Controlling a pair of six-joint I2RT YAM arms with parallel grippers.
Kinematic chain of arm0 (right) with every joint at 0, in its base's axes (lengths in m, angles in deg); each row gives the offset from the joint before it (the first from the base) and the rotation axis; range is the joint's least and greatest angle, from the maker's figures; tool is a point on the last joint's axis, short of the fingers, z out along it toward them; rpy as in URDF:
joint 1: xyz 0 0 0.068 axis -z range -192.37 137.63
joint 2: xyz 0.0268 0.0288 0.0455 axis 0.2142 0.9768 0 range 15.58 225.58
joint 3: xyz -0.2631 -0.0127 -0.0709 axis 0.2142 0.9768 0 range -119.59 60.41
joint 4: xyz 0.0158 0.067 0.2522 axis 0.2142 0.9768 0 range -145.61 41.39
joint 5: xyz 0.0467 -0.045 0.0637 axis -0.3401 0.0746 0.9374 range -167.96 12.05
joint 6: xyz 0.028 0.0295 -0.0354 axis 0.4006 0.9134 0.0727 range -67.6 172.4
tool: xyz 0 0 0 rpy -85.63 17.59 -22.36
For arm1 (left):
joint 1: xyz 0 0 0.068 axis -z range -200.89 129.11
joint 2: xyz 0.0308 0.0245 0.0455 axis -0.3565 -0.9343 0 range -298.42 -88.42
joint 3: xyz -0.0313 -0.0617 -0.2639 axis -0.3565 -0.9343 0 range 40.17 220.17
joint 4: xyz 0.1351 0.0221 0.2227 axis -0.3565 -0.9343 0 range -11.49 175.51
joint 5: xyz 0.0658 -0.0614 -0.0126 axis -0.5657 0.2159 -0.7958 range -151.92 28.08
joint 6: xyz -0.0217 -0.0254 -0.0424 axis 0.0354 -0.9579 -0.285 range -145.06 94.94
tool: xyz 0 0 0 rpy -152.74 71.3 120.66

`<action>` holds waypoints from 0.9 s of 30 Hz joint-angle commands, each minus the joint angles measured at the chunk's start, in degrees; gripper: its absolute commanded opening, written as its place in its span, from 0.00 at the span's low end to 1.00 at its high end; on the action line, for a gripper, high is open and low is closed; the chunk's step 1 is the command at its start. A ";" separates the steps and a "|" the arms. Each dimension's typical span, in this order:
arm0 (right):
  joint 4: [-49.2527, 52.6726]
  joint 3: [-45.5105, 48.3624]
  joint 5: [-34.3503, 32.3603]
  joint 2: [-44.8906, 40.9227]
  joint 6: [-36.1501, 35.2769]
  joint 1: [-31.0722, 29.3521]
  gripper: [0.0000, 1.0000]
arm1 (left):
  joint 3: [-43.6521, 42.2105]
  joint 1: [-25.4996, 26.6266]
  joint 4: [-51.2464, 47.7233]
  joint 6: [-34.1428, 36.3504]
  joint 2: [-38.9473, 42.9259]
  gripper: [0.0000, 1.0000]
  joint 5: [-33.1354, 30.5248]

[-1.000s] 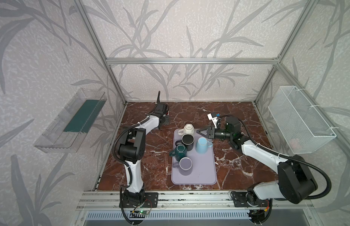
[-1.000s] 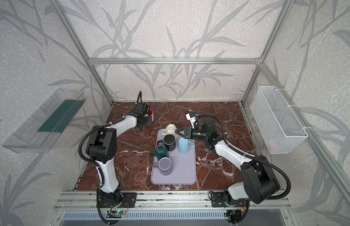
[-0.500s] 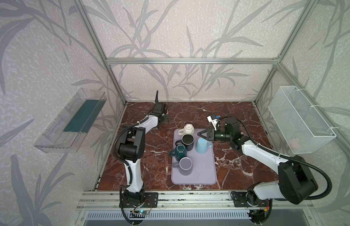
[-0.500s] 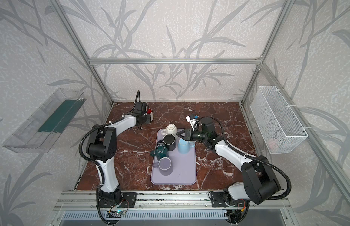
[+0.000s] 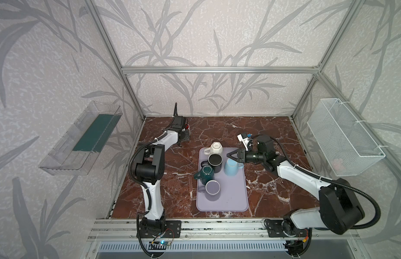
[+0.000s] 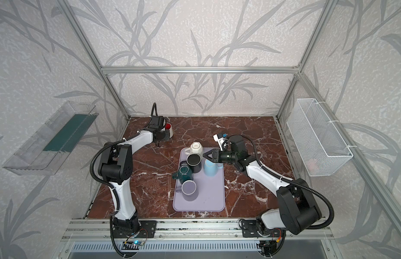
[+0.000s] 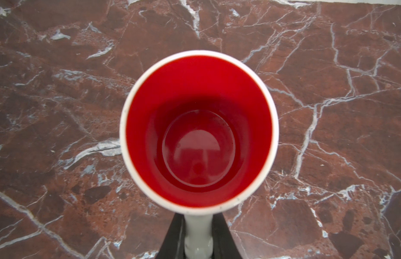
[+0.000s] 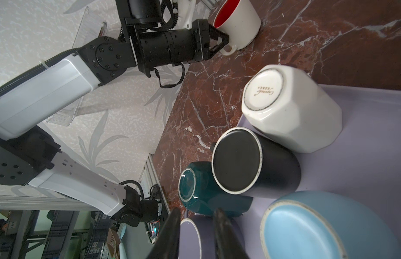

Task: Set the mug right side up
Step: 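Lower the upright red-interior mug onto the table beyond the tray, open left gripper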

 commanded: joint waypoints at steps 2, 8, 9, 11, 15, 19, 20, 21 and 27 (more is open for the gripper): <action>0.64 -1.39 -0.27 -1.52 -0.89 -0.45 0.28 | 1.46 -0.54 -0.96 1.23 -0.14 0.00 -0.01; 1.71 -1.46 -0.53 -1.73 -3.36 -0.56 0.28 | 1.16 -0.54 -1.74 1.10 0.13 0.09 0.39; 2.06 -1.48 -0.61 -1.74 -3.62 -0.47 0.28 | 1.18 -0.53 -1.89 1.07 0.16 0.12 0.59; 2.71 -1.57 -0.78 -1.83 -3.96 -0.54 0.28 | 1.16 -0.47 -2.33 1.17 0.39 0.17 0.93; 3.78 -1.82 -1.05 -1.83 -4.76 -0.59 0.29 | 1.00 -0.50 -2.99 1.18 1.10 0.24 0.96; 4.80 -2.26 -1.22 -1.67 -5.48 -0.60 0.29 | 0.45 -0.54 -3.16 1.28 1.94 0.31 0.45; 5.00 -2.28 -1.22 -1.65 -5.60 -0.60 0.29 | 0.21 -0.52 -3.23 1.21 2.15 0.32 0.31; 5.39 -2.44 -1.33 -1.68 -5.82 -0.58 0.29 | 0.10 -0.53 -3.27 1.25 2.55 0.33 0.15; 13.16 -5.02 -3.82 -2.29 -10.94 -0.48 0.30 | -1.25 -0.46 -3.87 1.27 7.12 0.37 1.77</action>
